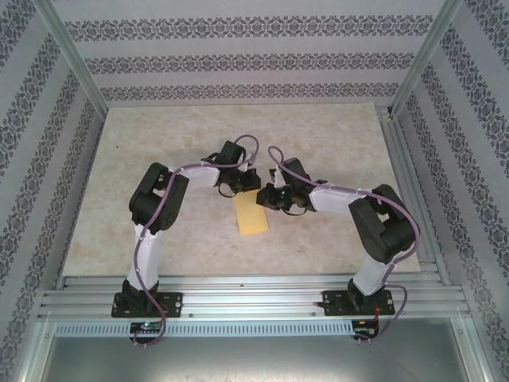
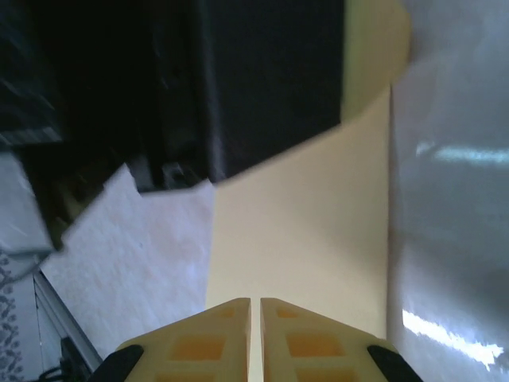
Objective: Fold a paper plane with a square sheet of paper (pick it up from the middle)
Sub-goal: Hold the square sheet of paper at the center of the table, then fold the square sheet of paper in half at the center of the table.
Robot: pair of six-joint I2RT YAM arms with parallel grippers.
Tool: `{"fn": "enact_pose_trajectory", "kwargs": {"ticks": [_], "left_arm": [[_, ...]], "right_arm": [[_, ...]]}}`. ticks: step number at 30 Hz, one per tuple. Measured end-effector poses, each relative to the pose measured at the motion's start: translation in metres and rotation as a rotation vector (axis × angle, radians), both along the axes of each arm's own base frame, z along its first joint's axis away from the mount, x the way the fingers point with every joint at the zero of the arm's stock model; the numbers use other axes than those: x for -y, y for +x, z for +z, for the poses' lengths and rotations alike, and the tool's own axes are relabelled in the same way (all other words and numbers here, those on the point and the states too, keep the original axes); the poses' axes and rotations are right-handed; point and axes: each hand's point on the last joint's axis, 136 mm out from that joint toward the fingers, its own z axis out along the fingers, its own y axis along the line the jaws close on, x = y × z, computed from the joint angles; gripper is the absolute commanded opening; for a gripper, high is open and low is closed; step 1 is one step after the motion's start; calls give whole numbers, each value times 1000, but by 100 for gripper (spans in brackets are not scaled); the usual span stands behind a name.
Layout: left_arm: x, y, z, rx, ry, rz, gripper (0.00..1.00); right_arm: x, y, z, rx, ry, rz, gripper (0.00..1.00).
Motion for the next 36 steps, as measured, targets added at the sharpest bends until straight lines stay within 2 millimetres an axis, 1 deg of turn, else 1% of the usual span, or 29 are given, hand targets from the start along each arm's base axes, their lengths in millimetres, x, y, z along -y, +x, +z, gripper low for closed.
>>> {"fn": "enact_pose_trajectory", "kwargs": {"ticks": [2, 5, 10, 15, 21, 33, 34, 36], "left_arm": [[0, 0, 0, -1, 0, 1, 9], [0, 0, 0, -1, -1, 1, 9], [-1, 1, 0, -2, -4, 1, 9], [0, 0, 0, -3, -6, 0, 9], [-1, 1, 0, -3, -7, 0, 9], [-1, 0, 0, -3, -7, 0, 9], [-1, 0, -1, -3, -6, 0, 9], [-1, 0, -1, -4, -8, -1, 9]], "right_arm": [[-2, 12, 4, 22, -7, -20, 12], [-2, 25, -1, 31, -30, -47, 12], [0, 30, -18, 2, -68, -62, 11], [2, 28, -34, -27, -92, -61, 11], [2, 25, -44, -50, -107, -50, 12], [2, 20, -47, -53, -111, -21, 12], [4, 15, -48, -51, -116, -12, 13], [10, -14, -48, -77, -136, 26, 13]]}}
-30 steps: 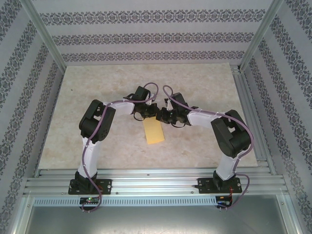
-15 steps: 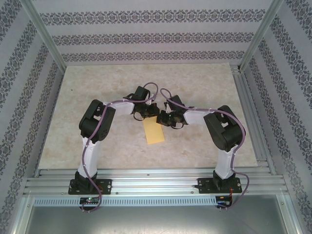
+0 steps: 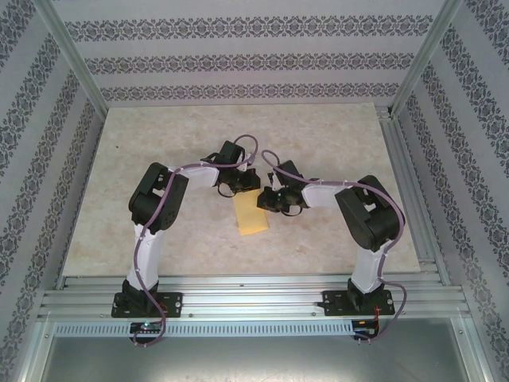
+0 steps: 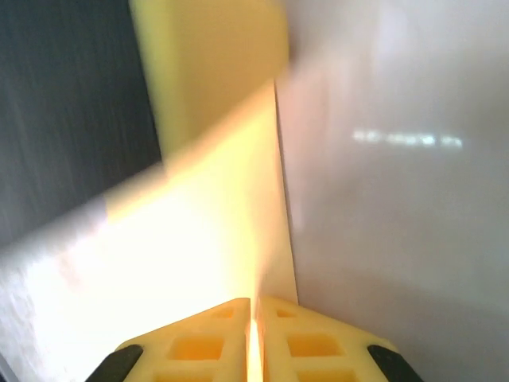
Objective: Fold a paper plane with a square sheet of paper (pick it up from the middle)
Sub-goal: Fold the square sheet of paper in half at the center of the table, then hold the square sheet of paper at the center of the table.
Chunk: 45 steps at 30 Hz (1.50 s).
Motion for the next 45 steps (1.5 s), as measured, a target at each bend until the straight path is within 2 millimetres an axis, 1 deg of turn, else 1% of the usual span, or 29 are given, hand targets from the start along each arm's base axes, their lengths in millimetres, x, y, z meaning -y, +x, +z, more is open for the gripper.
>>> {"fn": "enact_pose_trajectory", "kwargs": {"ticks": [2, 5, 11, 18, 22, 23, 26, 30, 32, 33, 34, 37, 40, 42, 45], "left_arm": [[0, 0, 0, 0, -2, -1, 9], [0, 0, 0, 0, -4, -2, 9], [0, 0, 0, 0, -7, -2, 9], [0, 0, 0, -2, -8, -3, 9], [0, 0, 1, -2, -11, -4, 9], [0, 0, 1, -2, -11, -4, 9], [0, 0, 1, -2, -12, -4, 9], [0, 0, 1, -3, -14, -6, 9], [0, 0, 1, -3, -14, -6, 10], [0, -1, 1, -2, -14, -6, 10], [0, -1, 1, -2, -15, -6, 10], [1, -1, 1, -1, -17, -7, 10], [0, -1, 1, -1, -19, -7, 10], [1, -1, 1, -1, -19, -7, 10], [1, -1, 1, -1, -21, -8, 10]], "right_arm": [[3, -28, -2, -41, -19, 34, 13], [3, -46, -2, -55, -22, 61, 13], [9, -63, -2, -66, -16, 70, 13], [12, -68, -3, -56, -6, 64, 13], [21, -83, 2, -82, -20, 61, 15], [23, -85, 7, -82, -19, 58, 15], [20, -77, 28, -24, 4, 51, 16], [4, -47, 62, 85, 52, 33, 16], [-4, -33, 70, 120, 67, 27, 16], [-7, -27, 71, 129, 70, 25, 16], [-10, -23, 69, 131, 70, 23, 16], [-14, -16, 51, 105, 45, 16, 15], [-12, -18, 28, 55, 10, 14, 15], [-10, -20, 17, 30, -8, 14, 15], [-8, -23, 5, 4, -26, 14, 15]]}}
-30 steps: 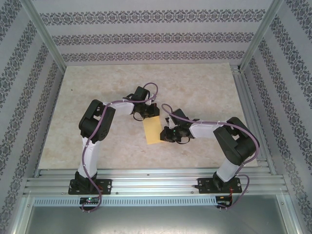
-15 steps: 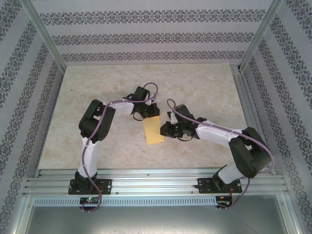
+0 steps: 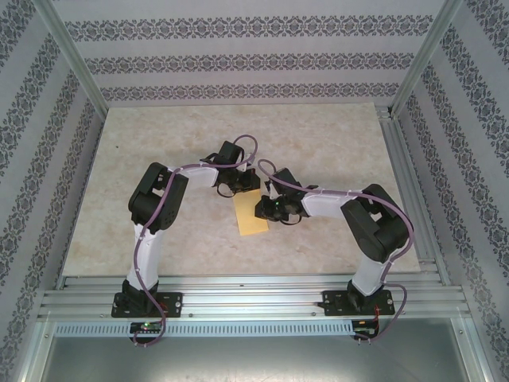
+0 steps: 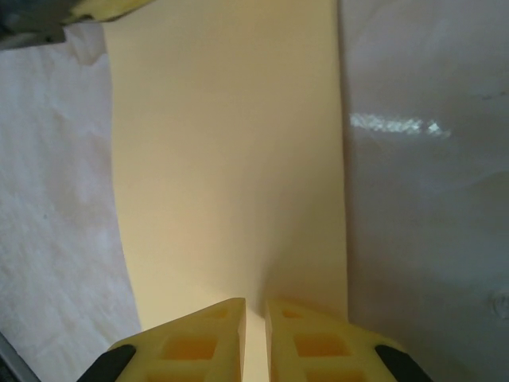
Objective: Fold a paper plane with a square sheet of paper (pick it up from the middle)
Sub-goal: Hold the square sheet of paper at the center of the table, then first fold the square sheet of paper in half at the center of the table.
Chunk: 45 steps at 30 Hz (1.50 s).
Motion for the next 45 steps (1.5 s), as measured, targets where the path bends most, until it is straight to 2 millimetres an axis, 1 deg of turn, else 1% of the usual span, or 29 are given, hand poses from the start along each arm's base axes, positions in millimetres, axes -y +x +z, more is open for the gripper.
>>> {"fn": "enact_pose_trajectory", "kwargs": {"ticks": [2, 4, 11, 14, 17, 19, 22, 24, 27, 31, 35, 37, 40, 45], "left_arm": [[0, 0, 0, 0, 0, 0, 11], [0, 0, 0, 0, 0, 0, 11], [2, -1, 6, 2, -4, -5, 24], [2, -3, 10, 3, 0, -6, 26], [4, -7, 25, 26, -8, -11, 28], [4, -13, 34, 37, -12, -14, 28], [3, -24, 41, 38, -16, -14, 25], [4, -29, 40, 33, -18, -13, 23], [5, -37, 33, 13, -13, -13, 20], [9, -43, 25, -3, -5, -20, 19], [9, -43, 13, -14, 9, -17, 18], [7, -43, 3, -26, 29, -10, 18], [6, -37, 2, -12, 43, 1, 17], [5, -34, 1, -12, 56, -1, 17]], "right_arm": [[1, -1, -5, -11, -6, -1, 15], [0, -1, -4, -15, 0, -5, 15], [-1, -1, -6, -11, 23, -15, 13], [-3, -1, -6, -14, 41, -25, 13], [-4, -1, -6, -17, 52, -31, 13], [-4, -1, -6, -18, 56, -36, 13], [-4, -1, -6, -23, 60, -40, 12], [-5, -1, -6, -24, 62, -39, 12], [-6, -1, -6, -27, 67, -39, 12], [-6, 0, -6, -35, 78, -41, 12], [-7, -1, -6, -36, 82, -38, 12], [-6, -1, -7, -34, 84, -38, 12], [-6, -1, -7, -32, 87, -37, 12], [-5, -2, -8, -30, 92, -34, 12]]}}
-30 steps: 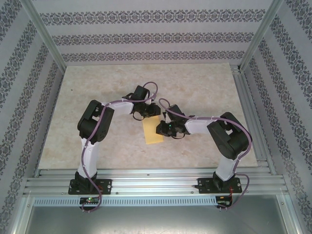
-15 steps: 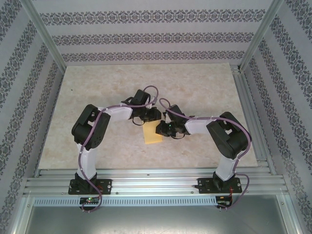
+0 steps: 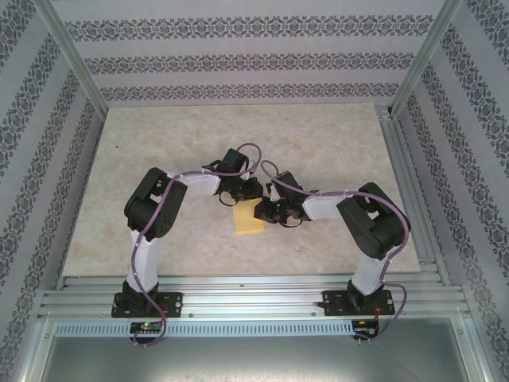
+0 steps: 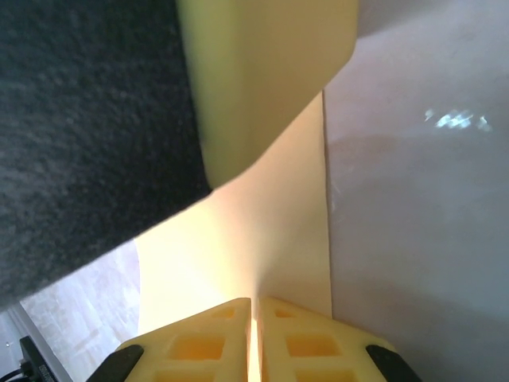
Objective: Fold a paper plane with a square sheet of paper (pick it up from the middle)
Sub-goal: First fold the square sheet of paper in half at the center of the table.
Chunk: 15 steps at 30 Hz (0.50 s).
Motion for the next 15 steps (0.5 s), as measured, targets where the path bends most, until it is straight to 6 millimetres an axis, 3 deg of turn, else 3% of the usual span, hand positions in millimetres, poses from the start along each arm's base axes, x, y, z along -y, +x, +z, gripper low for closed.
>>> {"fn": "enact_pose_trajectory", "kwargs": {"ticks": [3, 9, 15], "left_arm": [[-1, 4, 0, 10, 6, -5, 18], [-14, 34, 1, 53, 13, 29, 18], [-15, 38, 1, 35, -7, 23, 18]], "right_arm": [[1, -1, 0, 5, -1, 5, 12], [6, -9, -1, 4, -8, 19, 12], [6, -9, -1, 9, -10, 25, 12]]}}
